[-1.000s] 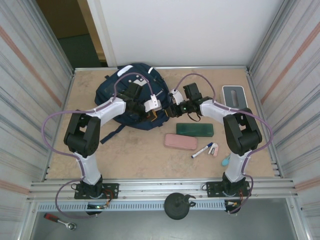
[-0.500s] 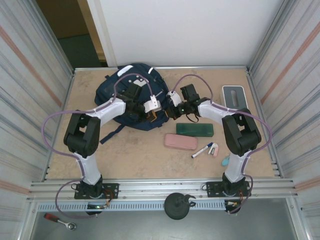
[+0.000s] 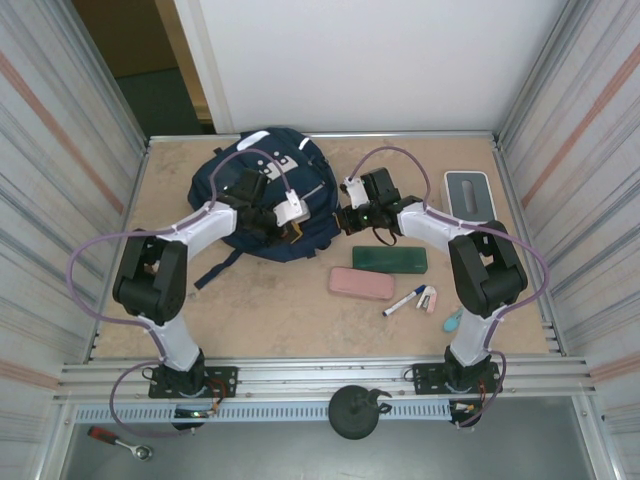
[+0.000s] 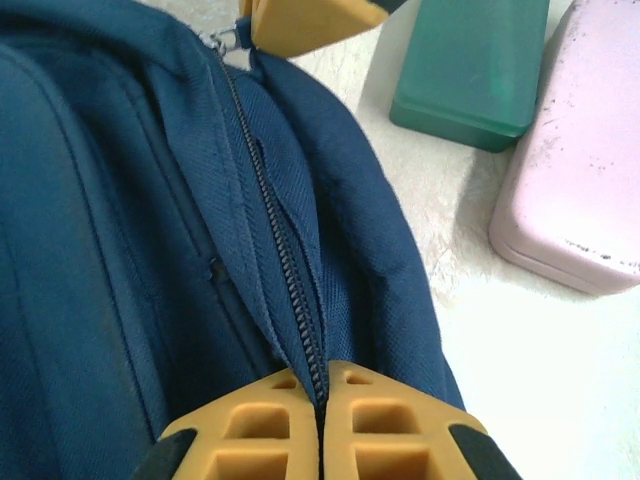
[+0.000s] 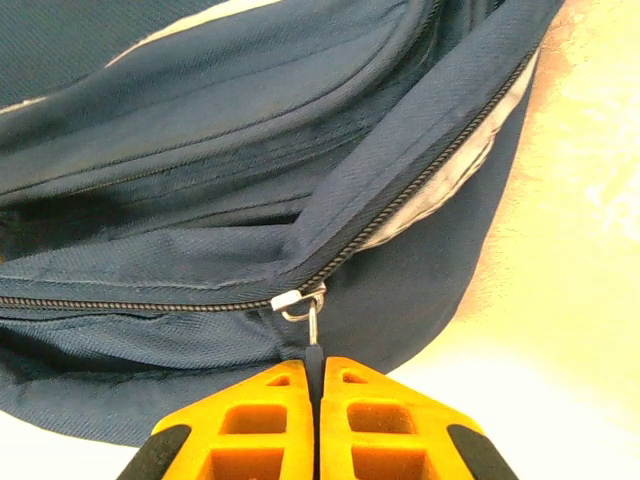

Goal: Pack the student bag

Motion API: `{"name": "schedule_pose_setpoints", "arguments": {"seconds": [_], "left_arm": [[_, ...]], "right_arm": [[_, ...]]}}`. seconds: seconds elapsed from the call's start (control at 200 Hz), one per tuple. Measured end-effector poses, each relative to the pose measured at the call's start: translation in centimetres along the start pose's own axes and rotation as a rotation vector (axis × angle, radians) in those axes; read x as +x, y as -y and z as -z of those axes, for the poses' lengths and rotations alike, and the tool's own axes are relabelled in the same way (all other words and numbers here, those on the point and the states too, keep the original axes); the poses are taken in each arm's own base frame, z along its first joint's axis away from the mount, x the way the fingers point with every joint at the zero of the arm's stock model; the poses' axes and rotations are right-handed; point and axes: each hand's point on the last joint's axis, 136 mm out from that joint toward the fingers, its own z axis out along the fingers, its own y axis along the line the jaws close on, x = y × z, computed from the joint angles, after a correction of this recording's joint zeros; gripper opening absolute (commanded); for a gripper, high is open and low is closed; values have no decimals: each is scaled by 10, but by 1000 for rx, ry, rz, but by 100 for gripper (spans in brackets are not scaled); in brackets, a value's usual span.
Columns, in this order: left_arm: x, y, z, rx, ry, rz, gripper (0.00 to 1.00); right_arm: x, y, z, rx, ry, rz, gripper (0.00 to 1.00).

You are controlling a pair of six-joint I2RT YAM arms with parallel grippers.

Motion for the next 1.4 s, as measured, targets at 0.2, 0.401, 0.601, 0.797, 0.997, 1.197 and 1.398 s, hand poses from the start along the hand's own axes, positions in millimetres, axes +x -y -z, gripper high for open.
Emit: {"name": "schedule_pose_setpoints", "arguments": {"seconds": [0.2, 0.401, 0.601, 0.797, 0.997, 1.197, 1.398], "left_arm": [[7, 4, 9, -10, -20, 31, 40], [-13, 25, 20, -24, 23, -17, 52], [-33, 34, 9, -18, 35, -81, 53], [-39, 22, -12, -24, 0, -94, 49], [-34, 18, -23, -15, -27, -90, 17], [-36, 22, -21, 16, -14, -86, 0], [-46, 28, 2, 27, 113, -90, 0]], "right_arm": [[2, -7, -2, 25, 2, -52, 0], [4, -27, 12, -1, 43, -91, 0], [9, -50, 26, -45, 73, -108, 0], [16, -61, 32, -65, 76, -122, 0], [22, -60, 32, -65, 80, -143, 0], [21, -50, 32, -21, 93, -150, 0], [11, -35, 37, -17, 111, -200, 0]]}}
